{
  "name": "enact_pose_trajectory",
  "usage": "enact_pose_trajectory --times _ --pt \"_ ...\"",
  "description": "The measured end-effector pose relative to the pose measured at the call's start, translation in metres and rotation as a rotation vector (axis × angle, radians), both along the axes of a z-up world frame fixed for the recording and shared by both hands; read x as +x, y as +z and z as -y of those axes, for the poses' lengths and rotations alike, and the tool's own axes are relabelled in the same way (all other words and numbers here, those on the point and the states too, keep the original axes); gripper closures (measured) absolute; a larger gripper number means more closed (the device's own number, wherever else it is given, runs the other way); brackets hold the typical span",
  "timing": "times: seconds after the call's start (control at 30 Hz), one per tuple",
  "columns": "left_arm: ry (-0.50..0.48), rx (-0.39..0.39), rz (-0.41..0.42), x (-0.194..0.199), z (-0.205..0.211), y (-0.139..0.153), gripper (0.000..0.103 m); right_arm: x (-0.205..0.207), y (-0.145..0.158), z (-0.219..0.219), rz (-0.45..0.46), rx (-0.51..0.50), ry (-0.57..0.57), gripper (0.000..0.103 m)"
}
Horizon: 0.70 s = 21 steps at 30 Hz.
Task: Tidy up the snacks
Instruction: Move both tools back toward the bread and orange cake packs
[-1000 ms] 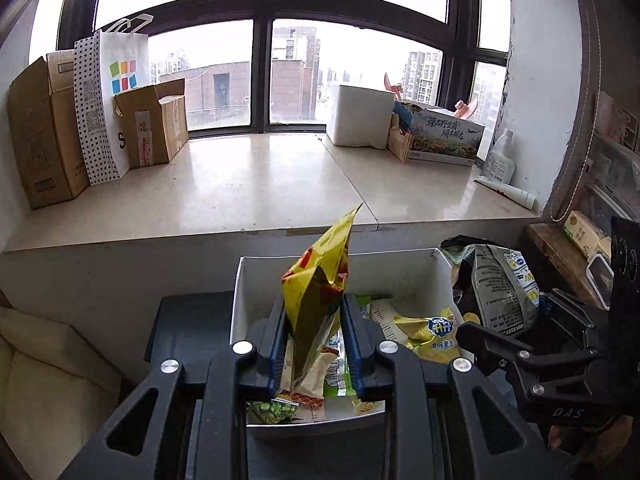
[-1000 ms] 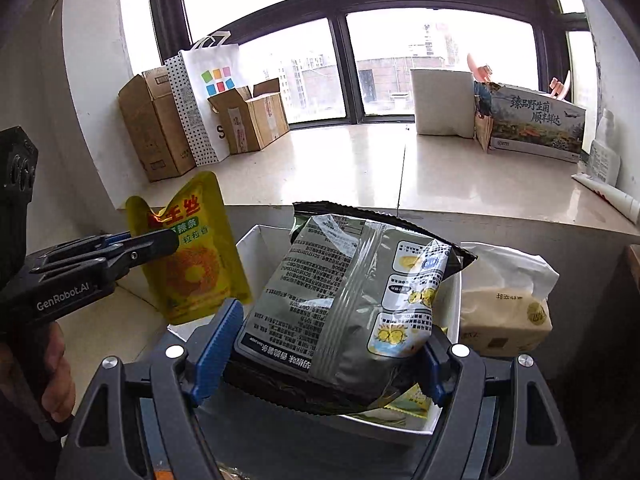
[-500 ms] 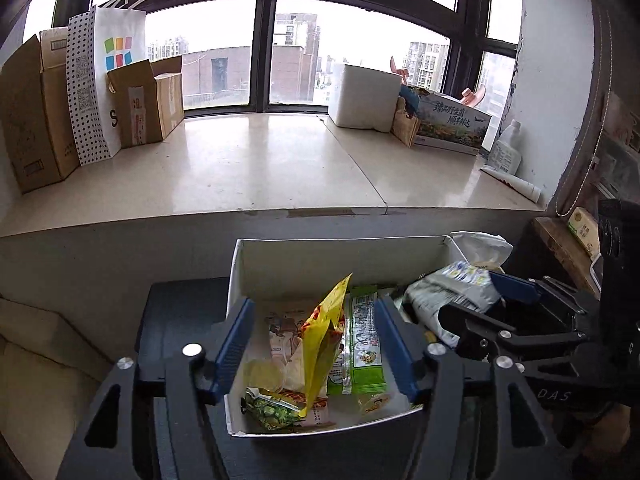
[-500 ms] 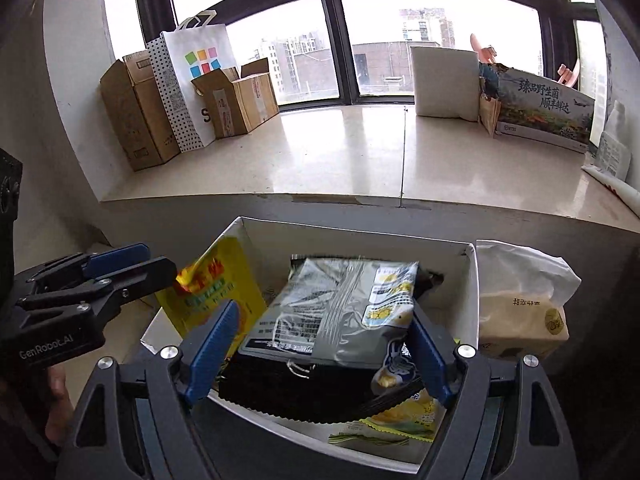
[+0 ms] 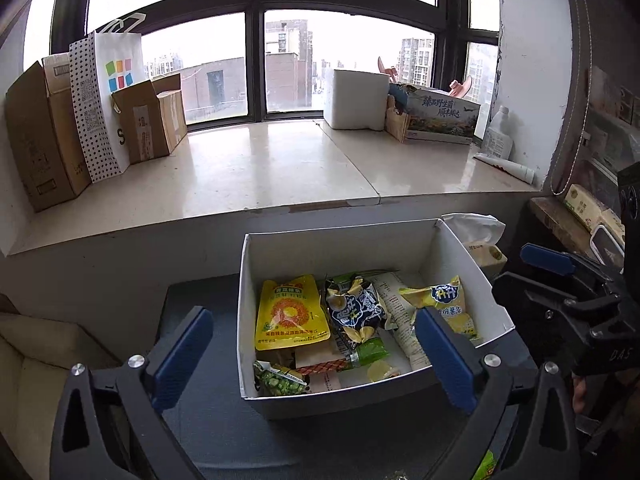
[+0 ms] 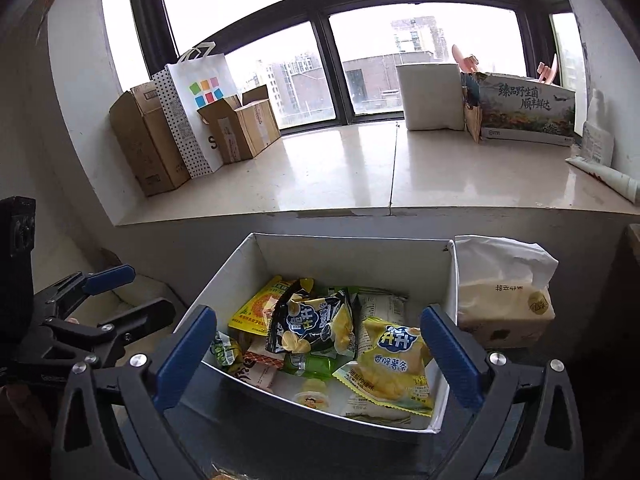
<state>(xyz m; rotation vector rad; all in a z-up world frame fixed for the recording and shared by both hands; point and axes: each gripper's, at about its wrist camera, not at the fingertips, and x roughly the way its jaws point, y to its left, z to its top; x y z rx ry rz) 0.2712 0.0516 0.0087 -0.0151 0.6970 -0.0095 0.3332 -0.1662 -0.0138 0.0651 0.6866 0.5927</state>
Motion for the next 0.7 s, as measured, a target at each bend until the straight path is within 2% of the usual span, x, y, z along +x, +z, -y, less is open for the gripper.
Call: enact_pose_trajectory --times 0.07,0.13,0.27,0.4,0.47,0.57,0.7 --pt "-0.001 0.009 0.036 -0.02 0.001 0.005 0.0 -0.018 0.007 0.007 0.027 0.002 0.013 0.0" --pt "0.048 0.037 0.06 -0.038 -0.001 0.01 0.0 -0.037 0.012 0.016 0.042 0.011 0.03 0.0" --pt "0.043 -0.025 0.066 -0.077 -0.01 0.01 0.0 -0.074 0.011 0.041 0.043 0.052 0.047 0.0" --pt "0.041 -0.019 0.076 -0.114 -0.01 0.003 0.0 -0.111 0.004 0.062 0.057 0.06 0.053 0.0" --pt "0.042 -0.039 0.082 -0.13 -0.014 -0.002 0.0 -0.127 -0.003 0.069 0.056 0.059 0.043 0.0" --pt "0.032 -0.113 0.09 -0.153 -0.021 -0.011 0.0 -0.152 -0.016 0.072 0.03 0.068 0.063 0.0" --pt "0.049 -0.151 0.049 -0.179 -0.026 -0.032 0.0 -0.184 -0.045 0.062 0.009 0.055 0.104 0.0"
